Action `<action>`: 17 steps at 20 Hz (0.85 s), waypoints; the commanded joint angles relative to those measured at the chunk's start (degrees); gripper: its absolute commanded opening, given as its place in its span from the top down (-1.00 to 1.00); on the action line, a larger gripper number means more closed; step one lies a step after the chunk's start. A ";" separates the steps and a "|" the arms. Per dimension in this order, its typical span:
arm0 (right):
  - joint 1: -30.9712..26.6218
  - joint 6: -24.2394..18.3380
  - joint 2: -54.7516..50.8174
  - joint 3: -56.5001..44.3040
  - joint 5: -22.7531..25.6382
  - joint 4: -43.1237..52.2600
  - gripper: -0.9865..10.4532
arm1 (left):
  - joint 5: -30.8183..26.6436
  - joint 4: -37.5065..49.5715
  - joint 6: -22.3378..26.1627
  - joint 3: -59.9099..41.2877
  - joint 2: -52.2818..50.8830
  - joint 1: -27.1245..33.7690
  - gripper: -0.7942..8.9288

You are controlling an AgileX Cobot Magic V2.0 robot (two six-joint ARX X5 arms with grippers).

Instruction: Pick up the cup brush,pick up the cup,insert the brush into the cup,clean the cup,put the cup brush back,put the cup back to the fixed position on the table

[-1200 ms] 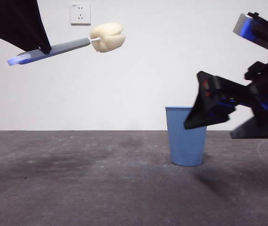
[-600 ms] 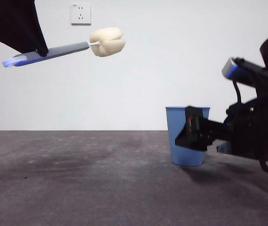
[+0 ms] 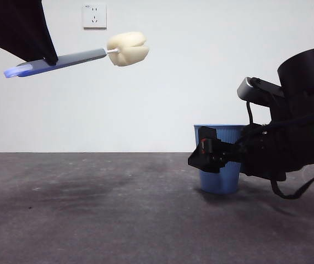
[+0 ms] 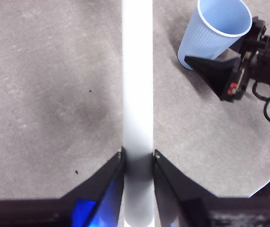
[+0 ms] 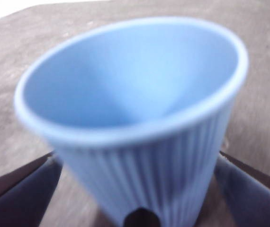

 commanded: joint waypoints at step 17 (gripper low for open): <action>0.15 -1.46 3.72 1.90 1.16 3.54 0.85 | -0.13 -0.90 1.40 0.02 -0.04 -0.22 0.85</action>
